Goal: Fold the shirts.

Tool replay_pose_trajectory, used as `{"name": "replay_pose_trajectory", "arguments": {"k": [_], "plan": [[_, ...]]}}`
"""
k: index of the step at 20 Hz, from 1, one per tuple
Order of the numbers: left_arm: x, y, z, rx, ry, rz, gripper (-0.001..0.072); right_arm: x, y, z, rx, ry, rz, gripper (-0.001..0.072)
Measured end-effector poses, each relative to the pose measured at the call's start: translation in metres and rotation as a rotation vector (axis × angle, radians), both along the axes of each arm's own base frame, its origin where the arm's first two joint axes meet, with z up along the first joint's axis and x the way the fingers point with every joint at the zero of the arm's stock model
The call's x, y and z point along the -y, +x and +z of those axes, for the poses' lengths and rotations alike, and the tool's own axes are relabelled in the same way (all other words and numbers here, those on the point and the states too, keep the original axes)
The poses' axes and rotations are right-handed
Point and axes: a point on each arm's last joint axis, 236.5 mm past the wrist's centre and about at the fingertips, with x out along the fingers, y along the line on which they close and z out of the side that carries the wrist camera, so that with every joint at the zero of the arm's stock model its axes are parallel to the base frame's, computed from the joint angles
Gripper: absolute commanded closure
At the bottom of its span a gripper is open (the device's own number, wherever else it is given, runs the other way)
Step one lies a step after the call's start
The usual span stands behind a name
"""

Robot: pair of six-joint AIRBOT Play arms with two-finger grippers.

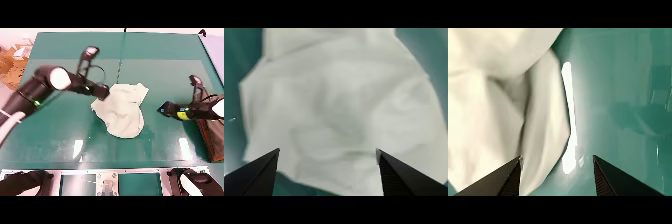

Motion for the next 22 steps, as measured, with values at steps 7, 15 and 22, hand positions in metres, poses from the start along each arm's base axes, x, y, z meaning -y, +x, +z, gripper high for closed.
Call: {"name": "replay_pose_trajectory", "arguments": {"k": [7,15,22], "plan": [[-0.083,-0.006,-0.066,-0.250,0.069,0.160,-0.0003,0.036,0.060,-0.052,-0.091,0.145,-0.099,0.0214],[-0.057,0.001,-0.156,-0.360,-0.212,0.364,-0.0001,-0.006,0.148,-0.116,-0.140,0.325,-0.024,0.0230],[-0.032,0.038,-0.175,-0.346,-0.452,0.464,0.0683,-0.050,0.187,-0.133,-0.128,0.340,0.077,0.0693]]}}
